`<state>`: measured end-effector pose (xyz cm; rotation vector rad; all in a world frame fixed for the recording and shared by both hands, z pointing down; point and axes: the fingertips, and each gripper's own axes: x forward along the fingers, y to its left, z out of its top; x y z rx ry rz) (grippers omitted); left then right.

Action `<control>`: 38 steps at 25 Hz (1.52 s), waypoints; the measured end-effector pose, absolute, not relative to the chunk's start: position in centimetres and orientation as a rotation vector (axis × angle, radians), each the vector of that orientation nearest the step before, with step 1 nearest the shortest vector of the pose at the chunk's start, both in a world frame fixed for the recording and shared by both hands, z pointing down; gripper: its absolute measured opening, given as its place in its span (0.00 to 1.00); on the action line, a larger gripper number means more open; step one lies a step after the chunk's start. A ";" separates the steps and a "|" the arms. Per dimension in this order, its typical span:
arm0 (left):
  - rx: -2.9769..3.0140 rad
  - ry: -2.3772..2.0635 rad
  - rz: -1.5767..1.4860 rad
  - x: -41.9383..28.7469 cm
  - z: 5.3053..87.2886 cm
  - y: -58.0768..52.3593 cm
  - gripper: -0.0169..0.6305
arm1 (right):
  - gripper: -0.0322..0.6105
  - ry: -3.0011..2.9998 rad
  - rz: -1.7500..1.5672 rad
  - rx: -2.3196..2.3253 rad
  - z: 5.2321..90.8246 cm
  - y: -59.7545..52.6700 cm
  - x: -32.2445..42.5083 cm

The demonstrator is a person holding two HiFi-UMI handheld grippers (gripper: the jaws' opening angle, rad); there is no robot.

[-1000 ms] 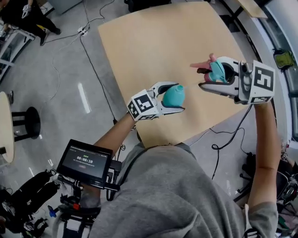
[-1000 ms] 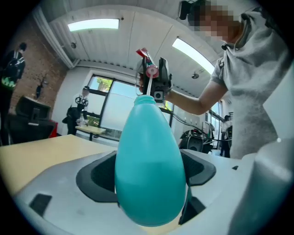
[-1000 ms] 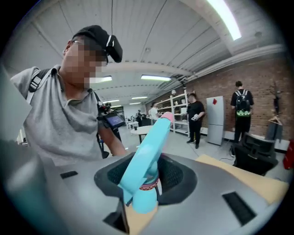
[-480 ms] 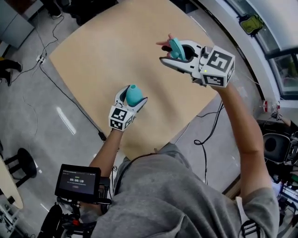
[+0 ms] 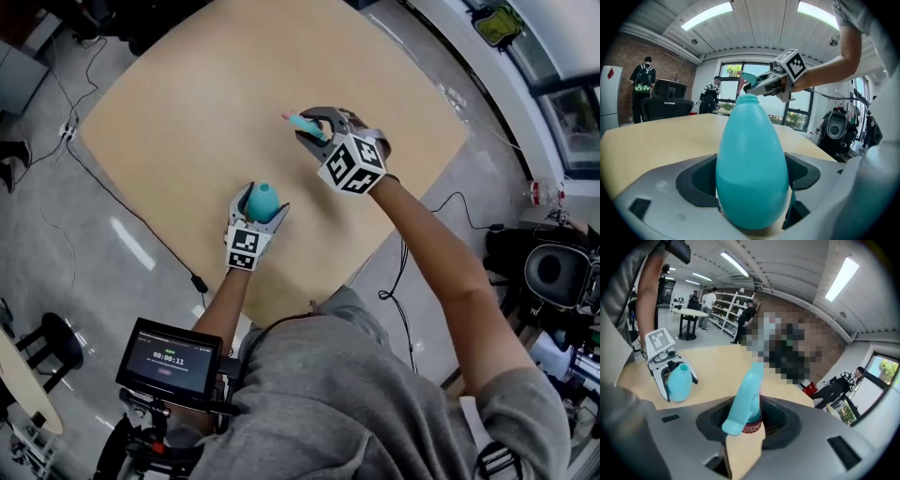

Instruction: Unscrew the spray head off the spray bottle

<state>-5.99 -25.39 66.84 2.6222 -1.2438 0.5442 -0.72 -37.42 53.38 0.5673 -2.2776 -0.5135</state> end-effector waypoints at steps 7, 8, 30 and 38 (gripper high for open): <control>2.697 -1.175 0.600 -5.6 68.1 -23.0 0.64 | 0.27 -2.190 -0.457 0.475 62.9 -32.6 -2.8; 2.711 -1.154 0.609 -5.1 68.2 -22.9 0.64 | 0.27 -2.175 -0.458 0.474 63.8 -32.1 -2.7; 2.722 -0.999 0.722 -6.9 69.8 -20.7 0.69 | 0.42 -2.049 -0.255 0.312 75.6 -29.3 -0.3; 2.733 -1.281 0.518 -10.1 57.8 -12.6 0.68 | 0.43 -2.281 -0.168 0.801 62.3 -26.0 6.5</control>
